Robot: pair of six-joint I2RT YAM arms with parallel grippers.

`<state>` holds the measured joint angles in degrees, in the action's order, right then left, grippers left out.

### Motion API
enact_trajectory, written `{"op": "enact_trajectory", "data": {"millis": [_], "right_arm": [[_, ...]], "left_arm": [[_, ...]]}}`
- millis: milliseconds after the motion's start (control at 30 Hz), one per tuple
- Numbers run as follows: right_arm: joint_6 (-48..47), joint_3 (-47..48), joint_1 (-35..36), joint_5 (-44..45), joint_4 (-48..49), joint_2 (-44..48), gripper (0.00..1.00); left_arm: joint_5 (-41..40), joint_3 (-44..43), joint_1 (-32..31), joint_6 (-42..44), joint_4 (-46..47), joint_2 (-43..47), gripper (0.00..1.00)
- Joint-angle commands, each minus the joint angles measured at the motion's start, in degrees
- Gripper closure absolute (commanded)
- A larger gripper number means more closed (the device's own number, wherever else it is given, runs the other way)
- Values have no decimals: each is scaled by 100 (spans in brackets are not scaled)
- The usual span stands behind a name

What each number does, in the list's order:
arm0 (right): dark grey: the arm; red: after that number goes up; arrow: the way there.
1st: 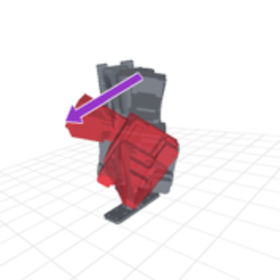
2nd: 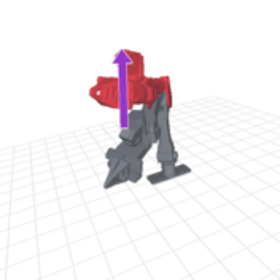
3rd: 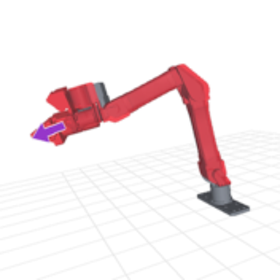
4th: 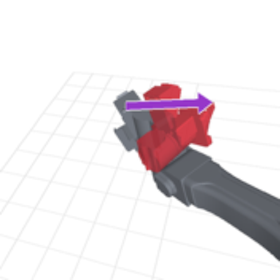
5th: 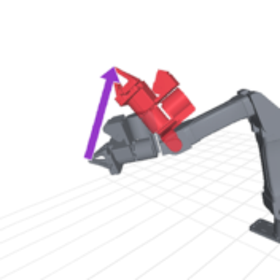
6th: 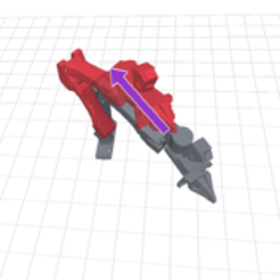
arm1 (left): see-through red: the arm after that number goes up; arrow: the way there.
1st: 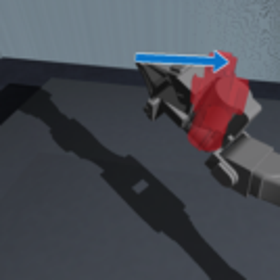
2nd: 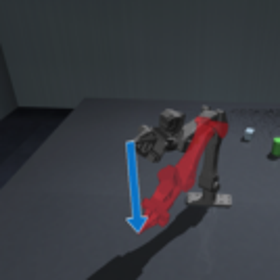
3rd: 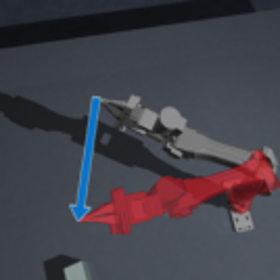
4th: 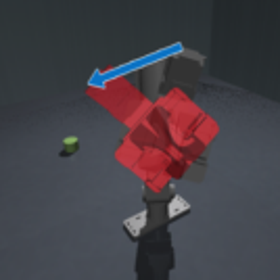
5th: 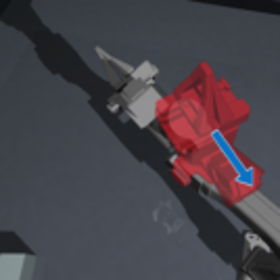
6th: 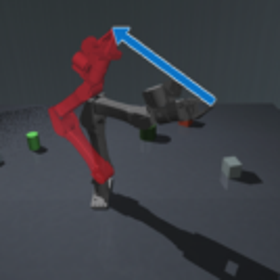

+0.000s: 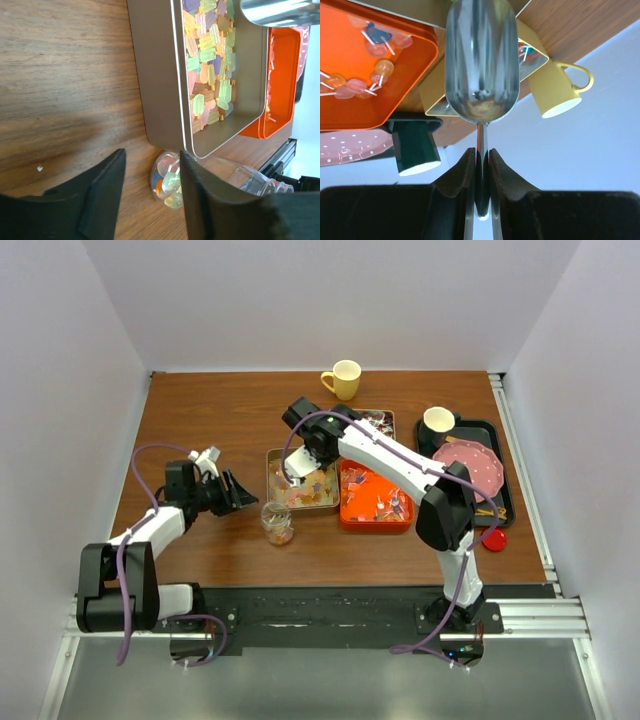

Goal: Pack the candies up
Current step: Scoop the fake candies from the storage box.

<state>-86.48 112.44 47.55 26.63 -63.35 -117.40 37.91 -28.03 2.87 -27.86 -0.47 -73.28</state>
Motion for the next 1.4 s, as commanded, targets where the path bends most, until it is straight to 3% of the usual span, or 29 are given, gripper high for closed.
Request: {"op": "enact_trajectory", "data": {"millis": [0, 400, 567, 1000, 1367], "right_arm": [[-177, -100, 114, 633, 174, -142, 100], [544, -4, 764, -52, -370, -186, 100], [843, 120, 905, -264, -512, -107, 100], [535, 349, 123, -105, -678, -107, 100], [650, 304, 228, -264, -828, -388, 100]], "left_arm": [[173, 131, -24, -211, 609, -64, 54], [278, 210, -393, -203, 943, -398, 82], [357, 219, -402, -220, 1093, -468, 83], [366, 193, -402, -229, 1251, -688, 83], [560, 210, -630, -247, 1497, -855, 88]]}}
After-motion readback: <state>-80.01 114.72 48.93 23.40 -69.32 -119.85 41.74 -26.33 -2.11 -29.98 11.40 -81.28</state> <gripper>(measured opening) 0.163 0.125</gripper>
